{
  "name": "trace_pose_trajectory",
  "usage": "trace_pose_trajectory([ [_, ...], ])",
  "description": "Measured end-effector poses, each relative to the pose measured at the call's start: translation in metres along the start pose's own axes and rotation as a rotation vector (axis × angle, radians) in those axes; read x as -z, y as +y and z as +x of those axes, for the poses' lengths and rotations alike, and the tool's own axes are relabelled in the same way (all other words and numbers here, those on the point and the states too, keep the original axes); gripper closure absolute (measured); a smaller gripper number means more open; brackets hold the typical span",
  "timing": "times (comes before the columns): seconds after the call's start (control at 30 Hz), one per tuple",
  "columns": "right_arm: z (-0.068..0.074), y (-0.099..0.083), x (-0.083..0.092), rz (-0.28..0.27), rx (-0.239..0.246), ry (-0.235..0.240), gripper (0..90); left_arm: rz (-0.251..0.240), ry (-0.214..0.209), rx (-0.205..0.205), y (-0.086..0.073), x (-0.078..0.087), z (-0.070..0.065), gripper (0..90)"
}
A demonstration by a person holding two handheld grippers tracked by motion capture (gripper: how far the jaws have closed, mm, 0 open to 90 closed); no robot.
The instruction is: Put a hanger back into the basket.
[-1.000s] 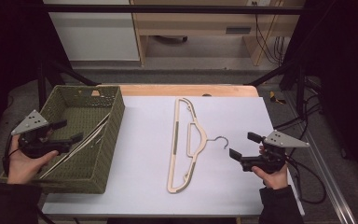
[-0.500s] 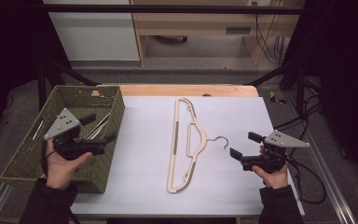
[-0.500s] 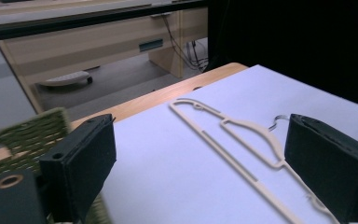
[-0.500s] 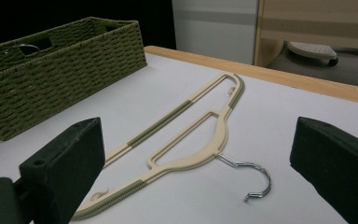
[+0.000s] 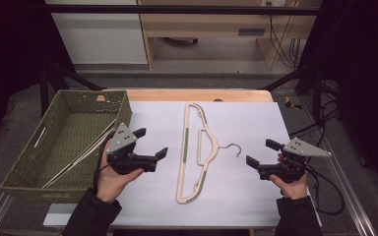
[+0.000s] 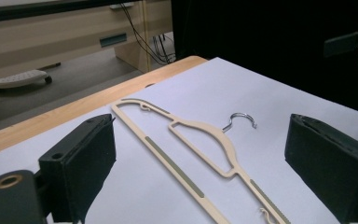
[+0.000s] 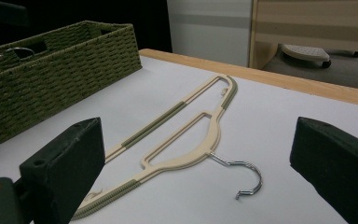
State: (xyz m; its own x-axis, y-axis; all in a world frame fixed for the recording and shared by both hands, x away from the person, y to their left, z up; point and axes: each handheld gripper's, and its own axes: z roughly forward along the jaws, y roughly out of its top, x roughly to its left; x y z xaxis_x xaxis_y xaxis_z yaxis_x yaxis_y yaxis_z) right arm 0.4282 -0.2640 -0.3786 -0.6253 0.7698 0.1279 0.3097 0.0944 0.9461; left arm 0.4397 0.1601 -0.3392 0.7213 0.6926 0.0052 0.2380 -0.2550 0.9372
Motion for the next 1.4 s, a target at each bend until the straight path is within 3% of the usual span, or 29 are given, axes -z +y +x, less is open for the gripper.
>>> trace_pose_trajectory([
  [0.07,-0.001,0.000,0.001,-0.003,0.004,0.001,3.7,0.003,-0.005,-0.001,0.000,-0.004,-0.002,8.9],
  [0.13,-0.001,0.000,0.001,-0.004,0.005,-0.002,3.7,0.023,-0.020,-0.003,-0.001,-0.020,-0.009,9.3],
  [0.3,-0.001,0.000,0.002,-0.003,0.009,-0.004,3.8,0.054,-0.026,-0.014,0.000,-0.041,-0.014,10.1],
  [0.57,-0.003,0.001,0.003,-0.009,0.003,-0.003,4.2,0.146,-0.069,0.004,-0.011,-0.090,-0.024,14.5],
  [0.7,-0.004,0.000,0.003,-0.006,-0.004,0.001,4.3,0.192,-0.090,0.000,-0.019,-0.102,-0.033,18.8],
  [0.77,-0.003,-0.001,0.003,-0.001,-0.002,0.002,4.4,0.221,-0.095,-0.001,-0.027,-0.108,-0.040,23.1],
  [0.8,-0.003,-0.001,0.002,0.003,0.000,0.003,4.4,0.263,-0.104,-0.004,-0.035,-0.114,-0.047,24.6],
  [0.97,0.000,-0.002,-0.001,0.009,0.004,0.007,4.8,0.370,-0.099,-0.036,-0.055,-0.129,-0.064,36.3],
  [1.13,0.000,-0.003,-0.003,0.024,0.013,0.014,5.0,0.452,-0.122,-0.008,-0.070,-0.140,-0.071,50.1],
  [1.4,0.002,-0.004,-0.006,0.032,0.010,0.019,5.2,0.508,-0.123,0.025,-0.081,-0.148,-0.074,64.1],
])
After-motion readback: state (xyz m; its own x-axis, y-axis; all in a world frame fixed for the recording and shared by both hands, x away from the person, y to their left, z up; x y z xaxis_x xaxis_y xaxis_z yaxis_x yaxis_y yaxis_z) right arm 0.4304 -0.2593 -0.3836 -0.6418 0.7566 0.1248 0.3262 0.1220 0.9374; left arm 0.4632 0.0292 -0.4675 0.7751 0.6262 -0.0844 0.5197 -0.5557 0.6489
